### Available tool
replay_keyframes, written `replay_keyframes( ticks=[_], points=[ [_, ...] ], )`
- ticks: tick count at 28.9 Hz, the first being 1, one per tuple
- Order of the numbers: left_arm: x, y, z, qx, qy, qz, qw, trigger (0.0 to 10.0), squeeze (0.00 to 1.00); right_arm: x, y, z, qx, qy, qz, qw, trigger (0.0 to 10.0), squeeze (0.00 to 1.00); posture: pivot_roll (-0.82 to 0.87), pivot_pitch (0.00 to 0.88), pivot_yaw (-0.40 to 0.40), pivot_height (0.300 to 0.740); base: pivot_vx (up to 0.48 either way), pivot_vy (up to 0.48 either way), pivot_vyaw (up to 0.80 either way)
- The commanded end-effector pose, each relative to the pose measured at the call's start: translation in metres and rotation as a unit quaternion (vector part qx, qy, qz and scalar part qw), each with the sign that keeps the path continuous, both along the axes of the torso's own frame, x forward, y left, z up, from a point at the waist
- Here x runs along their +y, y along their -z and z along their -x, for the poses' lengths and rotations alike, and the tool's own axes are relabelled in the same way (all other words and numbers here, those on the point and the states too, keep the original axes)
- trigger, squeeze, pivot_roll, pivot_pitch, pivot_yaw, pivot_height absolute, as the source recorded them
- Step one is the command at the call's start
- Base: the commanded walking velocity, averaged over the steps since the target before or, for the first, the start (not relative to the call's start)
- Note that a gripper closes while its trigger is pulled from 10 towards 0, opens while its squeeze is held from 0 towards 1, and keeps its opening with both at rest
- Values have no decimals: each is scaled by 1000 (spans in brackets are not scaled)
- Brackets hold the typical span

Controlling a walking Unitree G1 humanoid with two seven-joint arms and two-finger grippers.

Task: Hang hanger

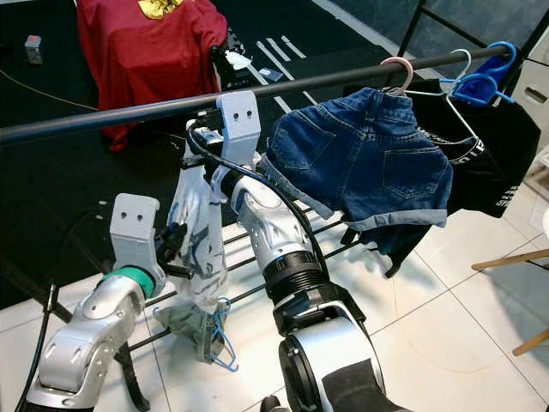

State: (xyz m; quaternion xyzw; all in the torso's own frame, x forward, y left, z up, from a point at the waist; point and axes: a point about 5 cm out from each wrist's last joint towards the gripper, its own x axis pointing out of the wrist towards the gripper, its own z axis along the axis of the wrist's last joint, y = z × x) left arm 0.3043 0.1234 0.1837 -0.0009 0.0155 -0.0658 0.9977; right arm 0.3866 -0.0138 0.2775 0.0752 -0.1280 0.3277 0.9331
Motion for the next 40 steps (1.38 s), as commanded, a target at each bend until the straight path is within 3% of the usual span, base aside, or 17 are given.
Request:
replay_keyframes(
  ticks=[1, 8, 13, 14, 15, 16, 20, 24, 28, 29, 30, 31, 34, 35, 38, 39, 40],
  points=[
    [2, 3, 0, 4, -6, -2, 1000, 0, 0, 2, -13, 2, -23, -4, -12, 1000, 0, 0, -96, 183, 20, 740, 0, 0, 0],
    [6, -3, 1, -11, -10, 5, 1000, 0, 0, -2, -11, 1, -24, 0, -9, 1000, 0, 0, -91, 180, 22, 740, 0, 0, 0],
    [9, -22, 5, -58, 22, 26, 998, 0, 0, -18, 11, 0, -12, 22, 22, 999, 0, 0, -85, 185, 27, 740, 0, 0, 0],
    [9, -33, 9, -79, 60, 22, 995, 0, 0, -25, 24, 1, -8, 35, 47, 998, 1255, 0, -83, 188, 32, 740, 0, 0, 0],
    [9, -33, 9, -79, 60, 22, 995, 0, 0, -25, 24, 1, -8, 35, 47, 998, 1255, 0, -83, 188, 32, 740, 0, 0, 0],
    [8, -42, 14, -95, 105, 6, 990, 0, 0, -32, 36, 1, -6, 46, 74, 996, 10000, 0, -80, 189, 33, 740, 0, 0, 0],
    [7, -54, 28, -108, 227, -82, 964, 0, 0, -50, 58, 4, -19, 78, 144, 986, 10000, 0, -76, 186, 43, 740, 0, 0, 0],
    [8, -54, 31, -106, 249, -105, 957, 0, 0, -54, 62, 4, -23, 86, 160, 983, 10000, 0, -76, 186, 44, 740, 0, 0, 0],
    [10, -43, 39, -78, 319, -187, 926, 0, 0, -66, 63, 3, -29, 120, 168, 978, 10000, 0, -80, 185, 59, 740, 0, 0, 0],
    [11, -37, 41, -67, 337, -208, 916, 0, 0, -72, 60, 1, -28, 141, 157, 977, 10000, 867, -81, 186, 63, 740, 0, 0, 0],
    [11, -37, 41, -67, 337, -208, 916, 0, 0, -72, 60, 1, -28, 141, 157, 977, 10000, 867, -81, 186, 63, 740, 0, 0, 0],
    [13, -31, 42, -57, 349, -230, 907, 0, 0, -77, 57, 0, -21, 151, 138, 979, 10000, 1000, -82, 188, 63, 740, 0, 0, 0],
    [15, -24, 45, -44, 362, -256, 895, 0, 0, -81, 52, 1, -14, 154, 107, 982, 10000, 1000, -80, 190, 64, 740, 0, 0, 0],
    [16, -20, 46, -38, 365, -264, 892, 0, 0, -78, 44, 3, -17, 132, 68, 989, 10000, 0, -80, 191, 64, 740, 0, 0, 0],
    [17, -16, 46, -27, 360, -271, 892, 0, 0, -65, 33, 16, -25, 42, 23, 999, 10000, 0, -78, 193, 65, 740, 0, 0, 0],
    [17, -16, 44, -25, 355, -267, 896, 0, 0, -55, 30, 28, -41, -25, 27, 998, 10000, 0, -79, 196, 65, 740, 0, 0, 0],
    [17, -16, 44, -25, 355, -267, 896, 0, 0, -55, 30, 28, -41, -25, 27, 998, 10000, 0, -79, 196, 65, 740, 0, 0, 0]
  ],
)
